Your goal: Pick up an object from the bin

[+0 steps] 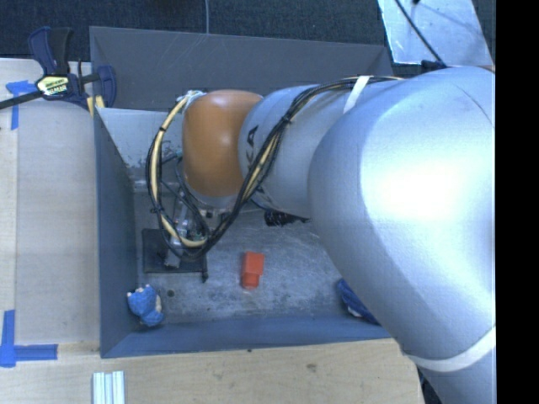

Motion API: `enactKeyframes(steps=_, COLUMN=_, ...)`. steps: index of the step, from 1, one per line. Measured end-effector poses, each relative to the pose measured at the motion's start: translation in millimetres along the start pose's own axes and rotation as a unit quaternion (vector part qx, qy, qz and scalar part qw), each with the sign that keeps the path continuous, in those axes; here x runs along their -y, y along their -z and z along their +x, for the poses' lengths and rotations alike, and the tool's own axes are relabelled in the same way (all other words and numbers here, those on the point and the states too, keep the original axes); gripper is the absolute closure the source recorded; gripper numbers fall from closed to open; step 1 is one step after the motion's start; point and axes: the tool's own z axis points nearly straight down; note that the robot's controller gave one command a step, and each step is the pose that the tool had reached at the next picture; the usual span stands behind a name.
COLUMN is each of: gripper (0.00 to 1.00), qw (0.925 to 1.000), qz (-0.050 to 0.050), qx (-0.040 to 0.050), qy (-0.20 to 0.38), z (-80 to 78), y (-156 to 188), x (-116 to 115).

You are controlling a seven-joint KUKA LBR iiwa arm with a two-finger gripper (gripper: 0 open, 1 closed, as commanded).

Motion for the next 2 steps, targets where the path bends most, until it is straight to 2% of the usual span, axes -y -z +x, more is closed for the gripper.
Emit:
enactKeyframes(steps=1, gripper=0.00, qw=1.0000, qz=0.000, qx=0.0005, qy=0.001, z=-0.4, y=0.2, x=-0.2)
enactKeyframes(steps=2, gripper=1.00, qw=1.0000, qz=-0.001, qx=0.0014, qy=0.000, z=-1.2, y=0.5, x=-0.1)
